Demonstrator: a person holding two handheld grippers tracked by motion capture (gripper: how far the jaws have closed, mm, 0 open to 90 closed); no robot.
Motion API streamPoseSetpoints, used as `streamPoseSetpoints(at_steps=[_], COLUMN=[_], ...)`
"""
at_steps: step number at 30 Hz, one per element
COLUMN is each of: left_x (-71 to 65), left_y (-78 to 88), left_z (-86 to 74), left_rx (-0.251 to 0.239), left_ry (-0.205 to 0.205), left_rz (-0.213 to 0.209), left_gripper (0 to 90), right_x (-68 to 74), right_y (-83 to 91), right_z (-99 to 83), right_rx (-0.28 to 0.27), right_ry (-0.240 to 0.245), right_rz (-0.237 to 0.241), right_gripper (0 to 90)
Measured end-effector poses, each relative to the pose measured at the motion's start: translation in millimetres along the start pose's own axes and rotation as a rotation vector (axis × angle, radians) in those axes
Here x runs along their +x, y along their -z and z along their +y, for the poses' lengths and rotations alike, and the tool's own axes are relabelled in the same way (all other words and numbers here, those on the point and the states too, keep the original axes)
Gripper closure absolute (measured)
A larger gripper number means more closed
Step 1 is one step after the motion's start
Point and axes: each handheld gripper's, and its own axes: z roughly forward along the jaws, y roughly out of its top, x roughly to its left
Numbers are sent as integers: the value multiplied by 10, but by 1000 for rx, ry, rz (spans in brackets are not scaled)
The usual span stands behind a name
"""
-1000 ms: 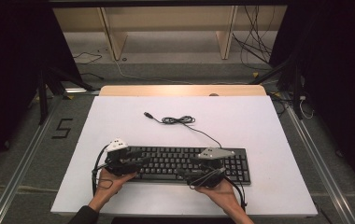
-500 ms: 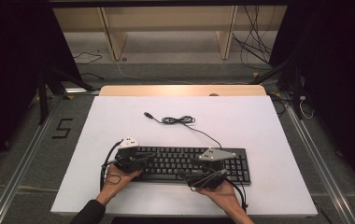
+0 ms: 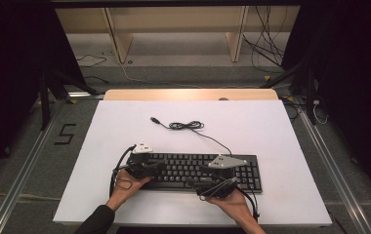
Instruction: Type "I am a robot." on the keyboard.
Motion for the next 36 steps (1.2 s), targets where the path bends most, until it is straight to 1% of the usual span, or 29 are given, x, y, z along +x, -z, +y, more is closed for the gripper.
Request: streamPoseSetpoints(at_steps=[14,17,18,19,21,27,29,31,32,33,36], left_x=[9,9,12,17,17,12,14,25,22,23,25], left_y=[-23,-37,-45,-49,-48,-45,-35,-21,-5,14,80], left_z=[-2,-8,-18,-21,-20,-21,-23,-24,-22,-15,2], left_rx=[18,37,32,28,32,29,20,12,0,-4,-34], left_ry=[4,1,0,7,0,2,10,16,24,22,33], left_rz=[8,9,8,5,6,8,7,1,-5,-1,-15], left_gripper=[889,890,890,890,891,891,889,853,841,829,802], right_x=[-1,-1,0,0,0,-5,-7,-12,-14,-17,-23], right_y=[7,5,5,6,6,9,8,5,3,1,-6], right_z=[-4,-4,-4,-4,-3,-2,-2,-3,-4,-5,-8], right_rx=[1,3,3,3,3,4,4,3,3,4,5], right_ry=[3,2,2,3,3,1,1,1,0,0,-3], right_rz=[-1,-1,-1,-1,-2,-5,-5,-5,-6,-5,-7], right_gripper=[335,335,335,335,335,335,335,335,335,335,336])
